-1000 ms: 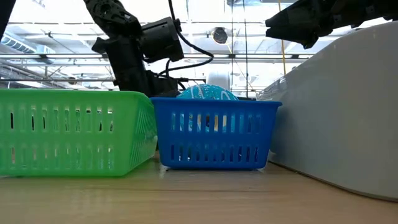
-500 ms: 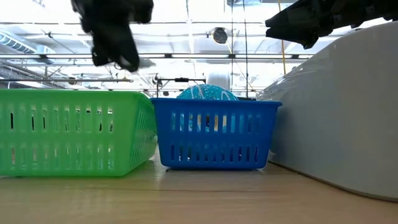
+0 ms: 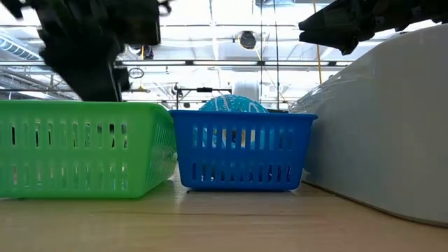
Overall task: Pick & Place Food Item
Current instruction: Put the brown food coloring bottle into the green bin, then put the bottom dark green food coloring bottle into the green bin
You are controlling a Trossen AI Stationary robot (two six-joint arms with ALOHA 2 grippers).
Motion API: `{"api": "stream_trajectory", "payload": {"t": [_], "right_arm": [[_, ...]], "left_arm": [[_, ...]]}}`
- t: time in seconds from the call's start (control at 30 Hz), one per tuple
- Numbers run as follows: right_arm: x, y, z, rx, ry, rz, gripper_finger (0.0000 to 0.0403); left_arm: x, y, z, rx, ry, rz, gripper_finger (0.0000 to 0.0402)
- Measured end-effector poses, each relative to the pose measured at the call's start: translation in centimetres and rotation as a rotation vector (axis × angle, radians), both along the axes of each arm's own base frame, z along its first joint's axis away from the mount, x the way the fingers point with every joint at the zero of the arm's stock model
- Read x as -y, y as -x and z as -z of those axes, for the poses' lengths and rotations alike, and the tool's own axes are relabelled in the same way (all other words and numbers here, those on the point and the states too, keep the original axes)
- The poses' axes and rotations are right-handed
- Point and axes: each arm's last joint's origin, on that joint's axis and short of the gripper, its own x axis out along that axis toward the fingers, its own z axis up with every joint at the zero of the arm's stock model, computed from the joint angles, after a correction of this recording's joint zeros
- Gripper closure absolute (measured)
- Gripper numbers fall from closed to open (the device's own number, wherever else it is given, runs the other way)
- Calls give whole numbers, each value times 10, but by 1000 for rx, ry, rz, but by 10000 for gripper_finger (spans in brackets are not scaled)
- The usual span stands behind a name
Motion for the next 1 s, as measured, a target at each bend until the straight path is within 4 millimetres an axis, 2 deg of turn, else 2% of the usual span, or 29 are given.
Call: {"api": "stream_trajectory", "payload": {"t": [0.17,0.37,0.63,0.8,1.0], "right_arm": [[0,0,0,0,0,0,222],[0,0,0,-1,0,0,222],[0,0,0,-1,0,0,222],[0,0,0,-1,0,0,222],[0,0,0,-1,1,1,222]], "left_arm": [[-10,-6,17,-86,9,-60,324],[-20,-10,18,-107,51,-108,313],[-21,-10,18,-107,45,-98,227],[-24,-11,4,-63,51,-53,189],[-46,-14,-33,98,-14,-87,177]]}}
